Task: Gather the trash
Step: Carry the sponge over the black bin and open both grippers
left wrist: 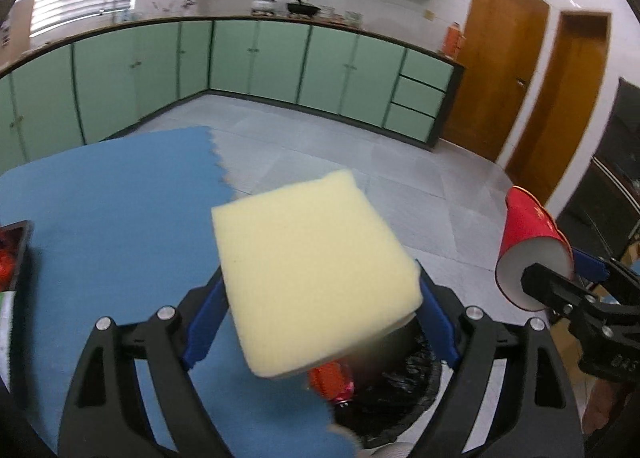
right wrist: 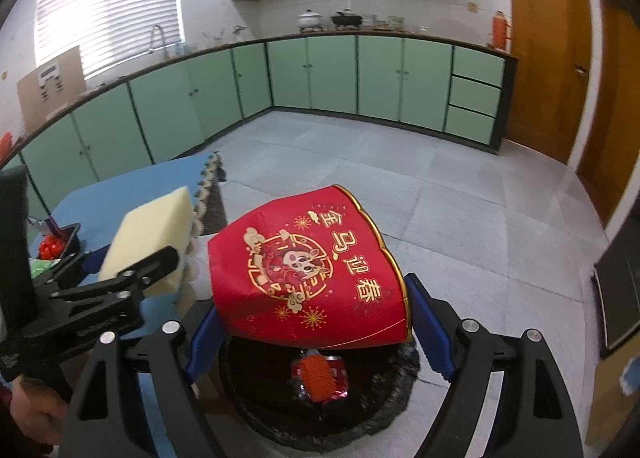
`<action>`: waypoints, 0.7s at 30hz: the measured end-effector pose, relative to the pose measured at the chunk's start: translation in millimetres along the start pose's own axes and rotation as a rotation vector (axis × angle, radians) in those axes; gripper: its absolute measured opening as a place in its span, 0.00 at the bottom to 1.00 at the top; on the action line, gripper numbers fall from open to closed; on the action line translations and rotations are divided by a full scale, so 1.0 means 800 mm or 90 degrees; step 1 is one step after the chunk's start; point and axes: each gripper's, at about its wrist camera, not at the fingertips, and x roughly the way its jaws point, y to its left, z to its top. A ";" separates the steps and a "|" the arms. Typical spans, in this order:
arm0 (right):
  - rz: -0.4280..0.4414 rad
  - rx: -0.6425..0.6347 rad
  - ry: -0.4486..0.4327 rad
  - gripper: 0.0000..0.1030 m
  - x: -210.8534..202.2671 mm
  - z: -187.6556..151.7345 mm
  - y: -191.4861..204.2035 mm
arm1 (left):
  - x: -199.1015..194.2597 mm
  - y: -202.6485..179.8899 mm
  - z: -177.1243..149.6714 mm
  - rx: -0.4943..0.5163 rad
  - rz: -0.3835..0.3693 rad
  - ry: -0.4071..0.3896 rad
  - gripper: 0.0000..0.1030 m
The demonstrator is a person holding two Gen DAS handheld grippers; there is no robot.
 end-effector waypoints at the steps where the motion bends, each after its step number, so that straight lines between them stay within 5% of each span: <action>1: -0.005 0.007 0.001 0.78 -0.002 -0.003 -0.008 | 0.007 -0.007 -0.001 0.005 -0.005 0.006 0.80; 8: -0.024 0.031 0.006 0.78 -0.003 -0.011 -0.035 | 0.043 -0.020 -0.008 0.020 -0.037 0.053 0.87; 21: -0.022 0.035 0.005 0.78 -0.003 -0.014 -0.036 | 0.045 -0.007 0.000 0.021 -0.055 0.052 0.91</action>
